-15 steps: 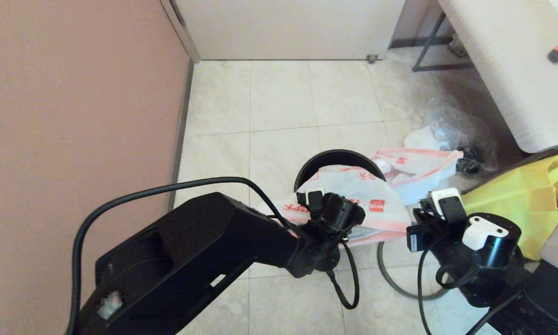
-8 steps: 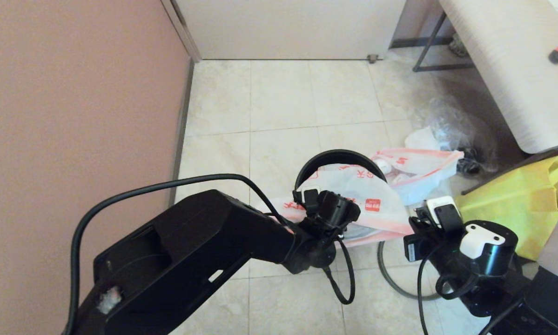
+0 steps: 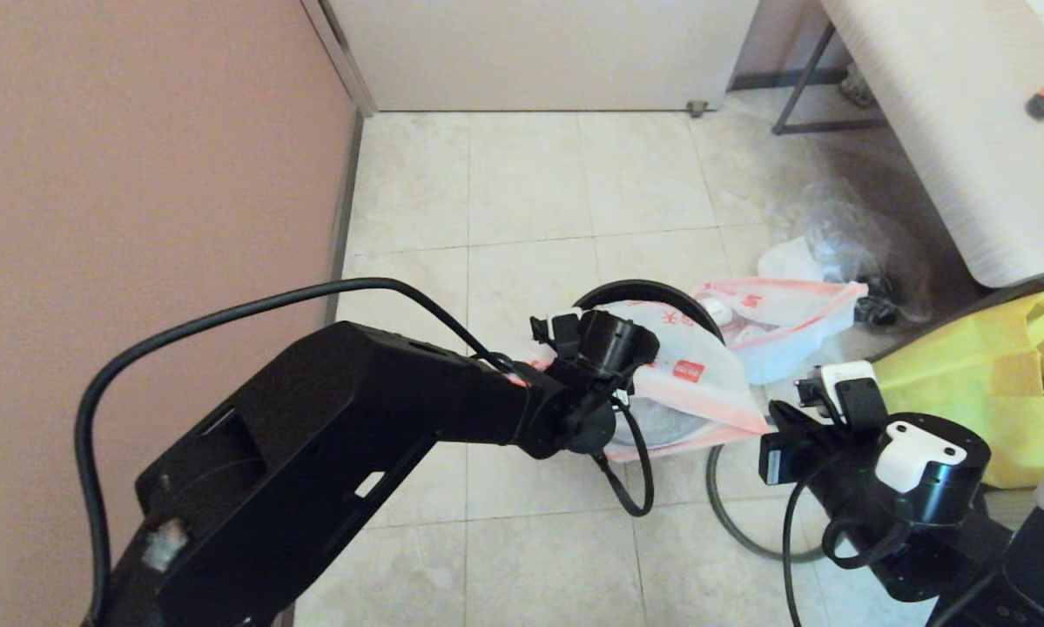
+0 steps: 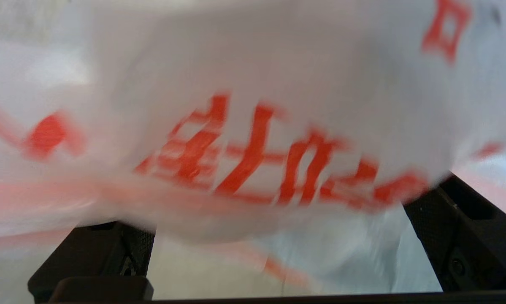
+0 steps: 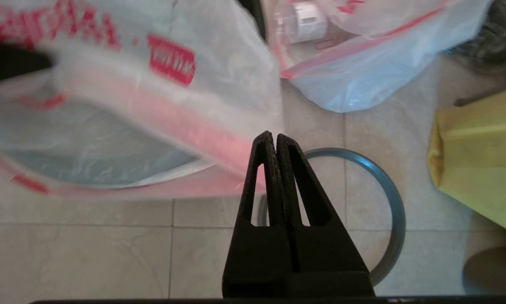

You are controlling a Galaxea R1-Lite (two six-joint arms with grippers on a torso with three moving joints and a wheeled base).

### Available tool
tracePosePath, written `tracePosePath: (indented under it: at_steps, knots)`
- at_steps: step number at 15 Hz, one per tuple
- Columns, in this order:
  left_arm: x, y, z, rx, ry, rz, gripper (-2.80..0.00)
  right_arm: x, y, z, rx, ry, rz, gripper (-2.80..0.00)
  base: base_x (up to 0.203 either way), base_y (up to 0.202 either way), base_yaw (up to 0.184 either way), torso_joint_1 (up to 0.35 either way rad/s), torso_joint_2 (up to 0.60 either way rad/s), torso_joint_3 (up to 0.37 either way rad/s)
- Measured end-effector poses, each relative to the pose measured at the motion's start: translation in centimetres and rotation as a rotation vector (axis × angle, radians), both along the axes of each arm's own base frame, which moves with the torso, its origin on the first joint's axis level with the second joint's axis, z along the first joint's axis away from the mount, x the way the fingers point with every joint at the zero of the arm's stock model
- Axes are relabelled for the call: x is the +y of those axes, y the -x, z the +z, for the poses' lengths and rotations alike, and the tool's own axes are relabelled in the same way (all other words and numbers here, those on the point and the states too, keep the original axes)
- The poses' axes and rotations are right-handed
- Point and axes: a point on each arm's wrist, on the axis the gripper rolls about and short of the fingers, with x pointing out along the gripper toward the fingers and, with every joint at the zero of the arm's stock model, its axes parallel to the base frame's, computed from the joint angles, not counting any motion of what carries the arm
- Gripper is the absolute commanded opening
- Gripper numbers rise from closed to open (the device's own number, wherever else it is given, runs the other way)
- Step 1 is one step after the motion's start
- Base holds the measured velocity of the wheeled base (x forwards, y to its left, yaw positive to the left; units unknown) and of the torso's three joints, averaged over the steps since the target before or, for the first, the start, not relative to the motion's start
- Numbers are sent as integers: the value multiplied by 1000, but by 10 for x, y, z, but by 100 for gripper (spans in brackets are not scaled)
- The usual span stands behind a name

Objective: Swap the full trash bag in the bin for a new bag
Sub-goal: Put the new garbage bag on the trash can

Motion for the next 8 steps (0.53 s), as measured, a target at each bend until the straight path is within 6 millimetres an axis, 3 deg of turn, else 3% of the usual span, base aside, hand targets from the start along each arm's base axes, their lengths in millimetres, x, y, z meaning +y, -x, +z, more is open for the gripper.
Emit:
tracePosePath:
  at_steps: [4,8]
  knots:
    - [15,36,0,60,-34,-1,0,-2,4,-2,15,-56,-15,-280,0,0,0,0,0,0]
    - [32,51,-2,83,-114,41,0,-18,14,0,30,-176,-47,-280,0,0,0,0,0,0]
